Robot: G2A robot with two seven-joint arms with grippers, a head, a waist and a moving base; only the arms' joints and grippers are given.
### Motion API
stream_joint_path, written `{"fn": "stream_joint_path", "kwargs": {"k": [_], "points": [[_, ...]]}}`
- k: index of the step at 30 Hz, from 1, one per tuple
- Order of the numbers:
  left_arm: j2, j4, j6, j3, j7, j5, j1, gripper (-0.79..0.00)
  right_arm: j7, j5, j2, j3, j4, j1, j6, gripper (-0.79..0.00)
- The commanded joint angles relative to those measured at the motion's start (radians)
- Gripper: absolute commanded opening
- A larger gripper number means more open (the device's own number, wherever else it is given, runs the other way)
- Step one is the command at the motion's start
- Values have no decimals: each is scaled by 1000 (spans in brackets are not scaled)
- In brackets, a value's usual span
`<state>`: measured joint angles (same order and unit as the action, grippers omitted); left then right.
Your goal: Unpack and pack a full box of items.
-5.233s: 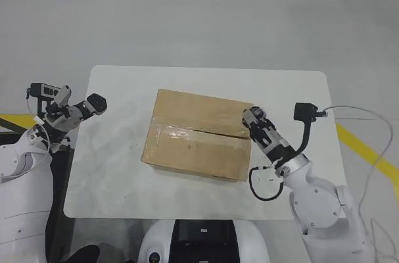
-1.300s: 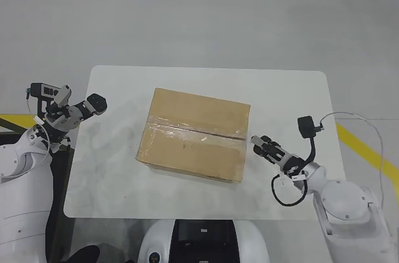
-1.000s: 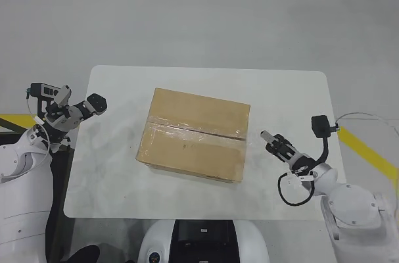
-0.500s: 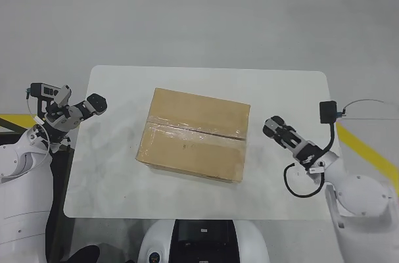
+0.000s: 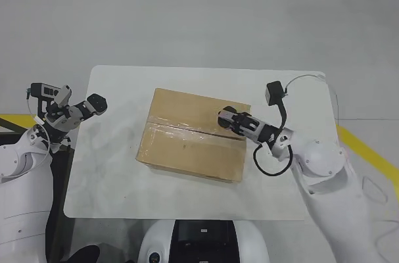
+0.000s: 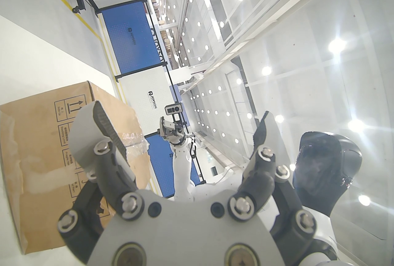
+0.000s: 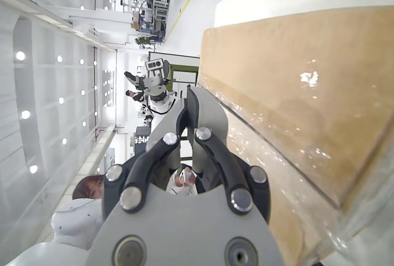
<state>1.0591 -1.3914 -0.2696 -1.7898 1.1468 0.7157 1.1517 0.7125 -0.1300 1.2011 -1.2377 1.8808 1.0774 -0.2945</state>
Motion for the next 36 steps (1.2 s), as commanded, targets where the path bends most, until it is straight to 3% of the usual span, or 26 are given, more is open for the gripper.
{"fn": "stream_joint_path", "kwargs": {"k": [1,9,21,30,36], "points": [[0,0,0,0,0,0,0,0,18,16,4,46,-18,-47,-17,-785],[0,0,0,0,0,0,0,0,53,11,34,197,-103,-228,-112,-785],[0,0,0,0,0,0,0,0,2,-71,104,397,-284,-427,-192,-785],[0,0,0,0,0,0,0,0,-87,-155,207,593,-499,-567,-123,-785],[0,0,0,0,0,0,0,0,-98,-184,253,628,-623,-633,-94,-785]]}}
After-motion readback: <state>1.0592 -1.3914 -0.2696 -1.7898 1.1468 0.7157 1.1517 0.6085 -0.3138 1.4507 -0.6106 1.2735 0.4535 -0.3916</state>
